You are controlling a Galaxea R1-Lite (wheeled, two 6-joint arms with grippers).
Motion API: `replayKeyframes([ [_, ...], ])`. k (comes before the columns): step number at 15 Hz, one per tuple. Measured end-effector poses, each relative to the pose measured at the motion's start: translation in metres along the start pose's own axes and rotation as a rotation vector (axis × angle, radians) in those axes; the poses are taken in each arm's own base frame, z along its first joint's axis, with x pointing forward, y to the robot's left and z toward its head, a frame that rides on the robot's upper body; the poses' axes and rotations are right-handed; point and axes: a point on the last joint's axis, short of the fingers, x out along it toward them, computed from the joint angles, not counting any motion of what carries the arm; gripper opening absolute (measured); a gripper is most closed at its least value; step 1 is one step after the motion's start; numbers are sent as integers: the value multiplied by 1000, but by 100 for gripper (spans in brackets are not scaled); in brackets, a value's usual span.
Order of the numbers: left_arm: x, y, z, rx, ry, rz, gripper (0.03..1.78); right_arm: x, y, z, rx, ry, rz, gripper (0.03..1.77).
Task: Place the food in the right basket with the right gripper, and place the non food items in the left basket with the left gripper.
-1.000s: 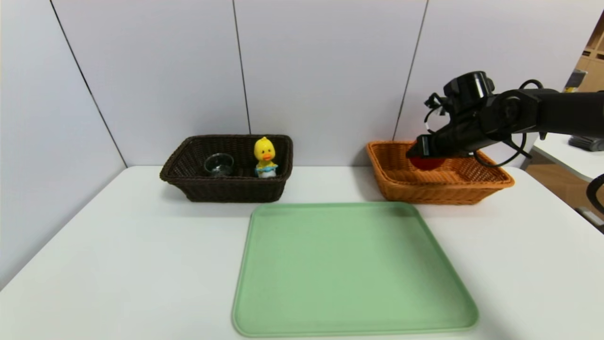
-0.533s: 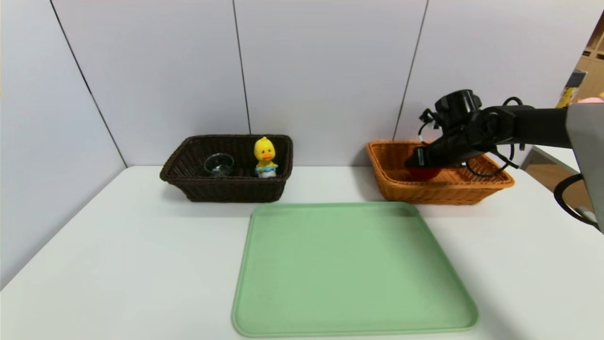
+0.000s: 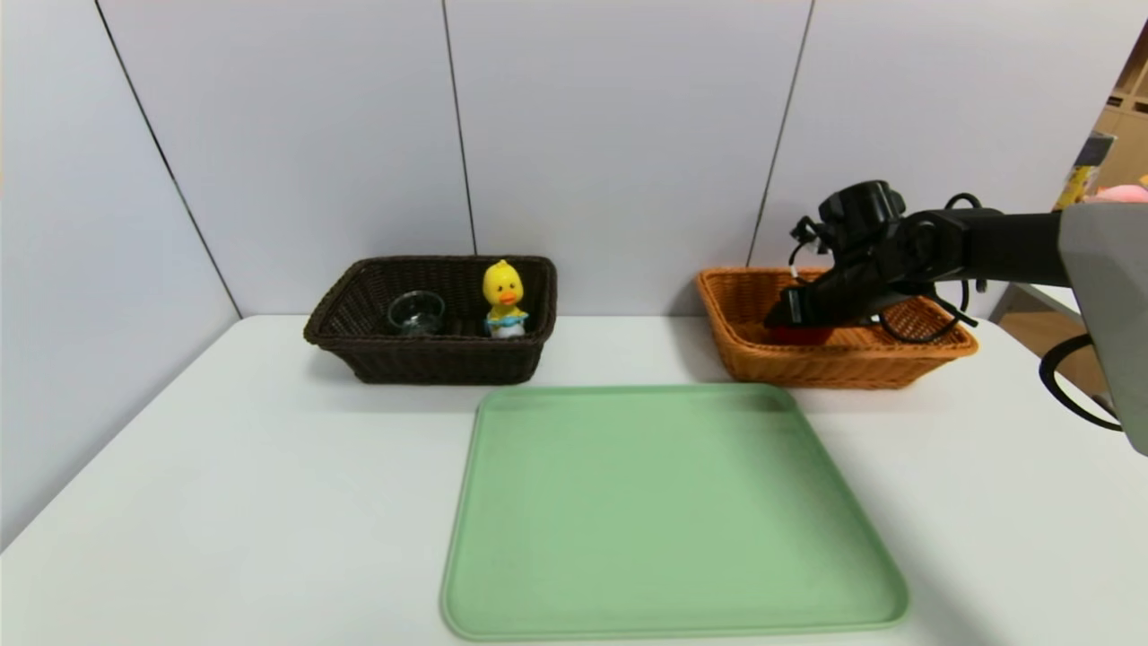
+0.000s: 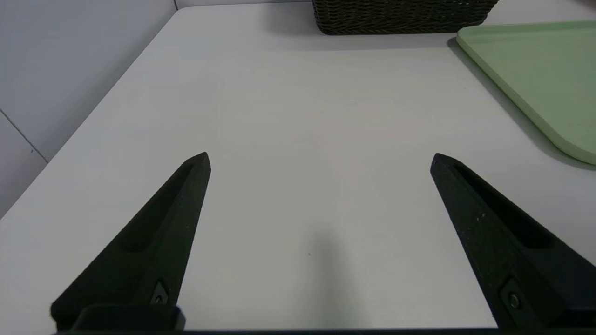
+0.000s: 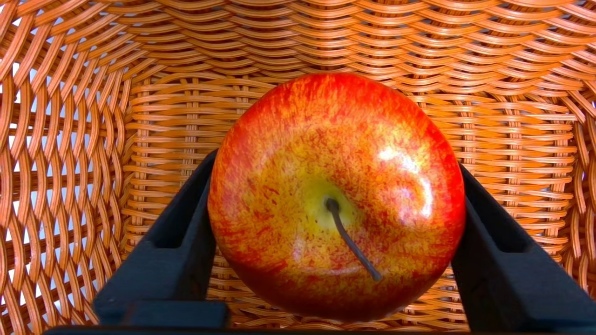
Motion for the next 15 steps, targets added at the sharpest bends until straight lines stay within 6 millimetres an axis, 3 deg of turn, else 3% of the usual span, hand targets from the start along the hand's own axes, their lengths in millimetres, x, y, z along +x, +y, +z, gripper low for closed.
replayKeyframes([
  [5,0,0,0,0,0,0,169,-6,1,3,0,-13,2,155],
  [8,0,0,0,0,0,0,169,-24,1,6,-2,-15,4,160],
  [10,0,0,0,0,0,0,169,-50,-1,9,1,-9,3,163],
  [13,0,0,0,0,0,0,169,-110,-5,5,6,-21,2,165],
  [15,0,0,0,0,0,0,169,-157,-9,-8,11,-42,-1,167],
])
